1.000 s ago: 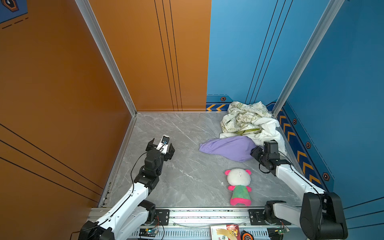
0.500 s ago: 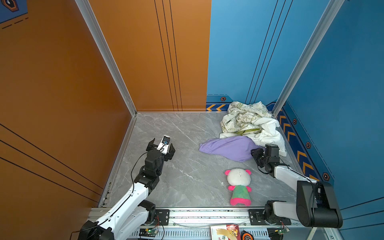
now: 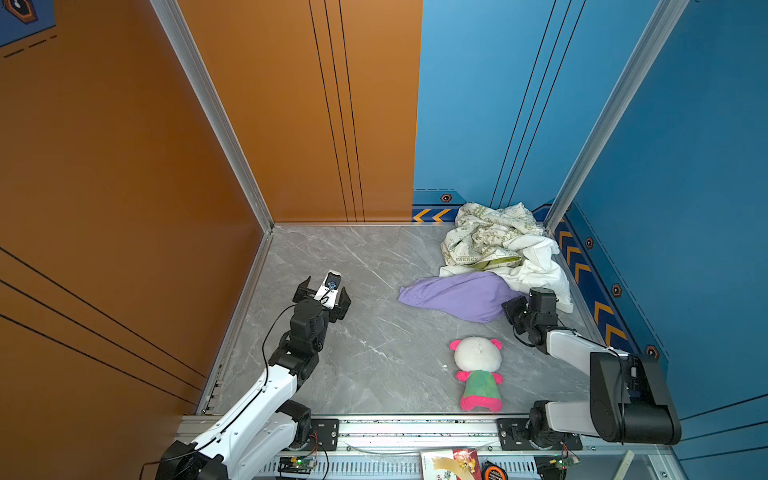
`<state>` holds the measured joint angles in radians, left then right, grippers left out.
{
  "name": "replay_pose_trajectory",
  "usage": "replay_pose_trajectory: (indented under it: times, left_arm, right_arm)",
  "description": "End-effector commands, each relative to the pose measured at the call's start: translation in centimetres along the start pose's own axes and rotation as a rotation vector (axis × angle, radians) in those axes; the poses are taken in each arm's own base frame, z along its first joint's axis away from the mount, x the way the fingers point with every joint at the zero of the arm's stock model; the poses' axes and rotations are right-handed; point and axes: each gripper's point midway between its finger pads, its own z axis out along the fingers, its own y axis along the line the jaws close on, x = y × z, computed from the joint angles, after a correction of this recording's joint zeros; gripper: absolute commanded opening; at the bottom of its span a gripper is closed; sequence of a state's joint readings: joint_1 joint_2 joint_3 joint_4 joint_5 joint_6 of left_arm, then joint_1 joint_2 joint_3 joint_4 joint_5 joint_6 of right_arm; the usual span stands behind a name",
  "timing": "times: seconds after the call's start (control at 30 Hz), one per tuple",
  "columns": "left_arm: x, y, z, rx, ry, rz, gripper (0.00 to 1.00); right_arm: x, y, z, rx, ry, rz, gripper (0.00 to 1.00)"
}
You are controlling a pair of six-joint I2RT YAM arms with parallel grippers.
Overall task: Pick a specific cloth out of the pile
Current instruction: 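Regrasp the purple cloth with the right gripper and pull it up, then lift the purple cloth high with the right gripper toward the left gripper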
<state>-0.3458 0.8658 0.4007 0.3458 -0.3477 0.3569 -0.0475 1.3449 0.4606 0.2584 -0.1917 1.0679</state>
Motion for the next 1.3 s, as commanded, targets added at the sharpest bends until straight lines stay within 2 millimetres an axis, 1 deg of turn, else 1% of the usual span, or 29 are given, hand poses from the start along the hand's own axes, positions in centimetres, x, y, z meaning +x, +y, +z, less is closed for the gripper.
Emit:
replay_pose_trajectory:
  times: [0.0,0.2,0.37,0.7,0.87,0.97,1.1,1.2,1.27]
  left_arm:
    - [-0.5,-0.1,-0.2,0.007,-0.014,0.014,0.98]
    - [-0.5,-0.1,-0.2,0.006,-0.015,0.015,0.98]
    - [-0.5,-0.2,-0.2,0.005,-0.015,0.017,0.98]
    - [-0.6,-0.2,-0.3,0.008,-0.019,0.019,0.98]
    - [-0.7,-0.2,-0.3,0.009,-0.022,0.019,0.98]
    - [-0.7,-0.2,-0.3,0.008,-0.023,0.020,0.98]
    - [-0.7,-0.2,-0.3,0.008,-0.022,0.022,0.98]
    - [-0.7,-0.2,-0.3,0.007,-0.022,0.022,0.98]
    - [-0.8,-0.2,-0.3,0.009,-0.023,0.022,0.98]
  right_arm:
    - [-1.5,2.5,-1.3,-0.094,-0.057,0.001,0.00]
    - [-3.8,6.7,-4.3,-0.206,-0.148,-0.017,0.00]
    - [-6.2,9.9,-7.4,-0.278,-0.247,-0.018,0.00]
    - [-9.8,16.8,-13.5,-0.441,-0.380,-0.031,0.00]
    - [-12.0,20.3,-16.9,-0.518,-0.480,-0.061,0.00]
    - [-13.2,22.4,-18.7,-0.553,-0.527,-0.087,0.00]
    - [-14.1,25.8,-20.6,-0.628,-0.544,-0.120,0.00]
    - [-14.1,28.1,-21.6,-0.680,-0.537,-0.148,0.00]
    - [-13.7,29.6,-22.2,-0.709,-0.530,-0.181,0.00]
